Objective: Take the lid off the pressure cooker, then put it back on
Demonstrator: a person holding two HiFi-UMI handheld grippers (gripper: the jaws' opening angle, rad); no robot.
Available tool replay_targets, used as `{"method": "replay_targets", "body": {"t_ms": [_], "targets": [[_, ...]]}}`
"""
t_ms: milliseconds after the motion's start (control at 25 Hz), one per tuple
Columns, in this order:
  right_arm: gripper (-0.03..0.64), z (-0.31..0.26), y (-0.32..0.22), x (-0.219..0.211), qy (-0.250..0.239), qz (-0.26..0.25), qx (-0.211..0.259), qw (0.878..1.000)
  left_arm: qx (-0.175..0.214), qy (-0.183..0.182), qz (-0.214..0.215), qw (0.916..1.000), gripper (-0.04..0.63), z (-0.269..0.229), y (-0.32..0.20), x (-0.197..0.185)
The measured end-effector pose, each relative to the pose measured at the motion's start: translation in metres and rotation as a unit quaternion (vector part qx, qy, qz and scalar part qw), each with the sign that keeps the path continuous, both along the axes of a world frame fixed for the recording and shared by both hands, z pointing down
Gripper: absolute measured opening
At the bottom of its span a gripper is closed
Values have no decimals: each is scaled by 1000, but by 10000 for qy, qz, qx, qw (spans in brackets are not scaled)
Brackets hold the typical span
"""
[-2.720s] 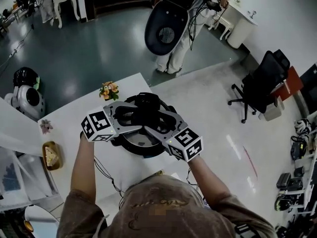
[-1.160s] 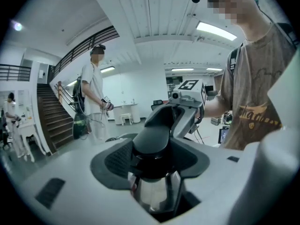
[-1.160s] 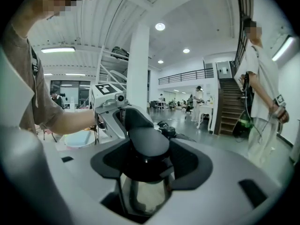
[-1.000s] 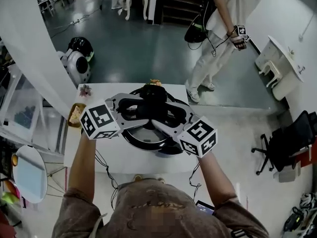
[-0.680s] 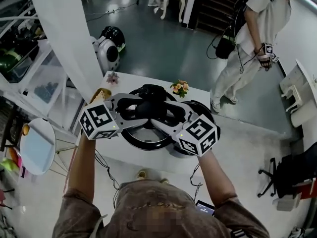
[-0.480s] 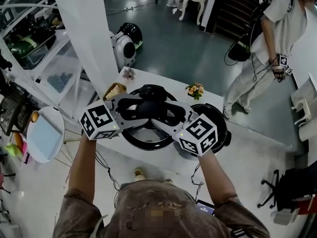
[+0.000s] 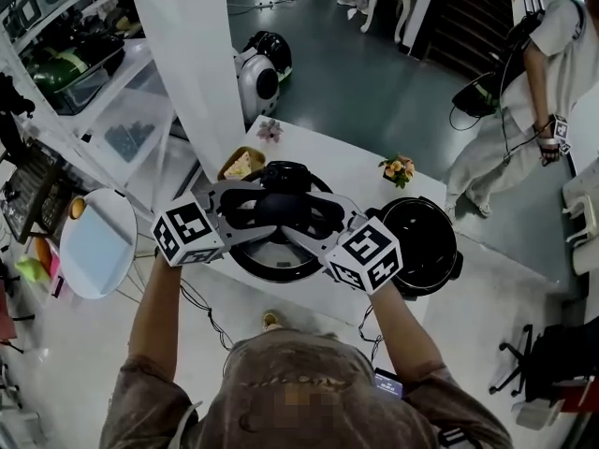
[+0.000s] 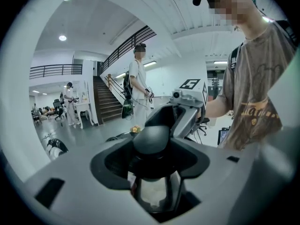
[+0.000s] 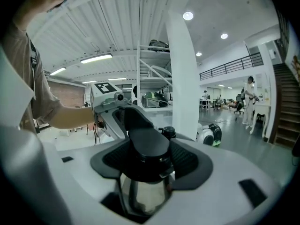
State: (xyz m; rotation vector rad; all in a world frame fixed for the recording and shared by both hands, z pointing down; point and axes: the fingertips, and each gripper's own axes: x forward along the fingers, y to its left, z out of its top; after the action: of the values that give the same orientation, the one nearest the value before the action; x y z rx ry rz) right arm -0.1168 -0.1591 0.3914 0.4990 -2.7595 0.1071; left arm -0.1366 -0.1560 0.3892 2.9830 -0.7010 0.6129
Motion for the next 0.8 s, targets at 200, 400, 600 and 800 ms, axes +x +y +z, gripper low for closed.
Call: {"method": "replay_targets", "body": {"t_ms": [200,400,600,800], "targets": [[268,32,-4,-7,125,151,-113,9997,-192,53,149,9997,256,33,-5,-7],[268,69,-9,-8,267,286,-201,9990,-353,27,291,9989,256,72,-11,-8],[268,106,-15,-10,465,375,-338,9976,-543,94,368,9978,256,110,-17,-10],[268,143,-21,-11,544,448,-472,9964,-710,53,394,9967,256,146,-23,-10]]}}
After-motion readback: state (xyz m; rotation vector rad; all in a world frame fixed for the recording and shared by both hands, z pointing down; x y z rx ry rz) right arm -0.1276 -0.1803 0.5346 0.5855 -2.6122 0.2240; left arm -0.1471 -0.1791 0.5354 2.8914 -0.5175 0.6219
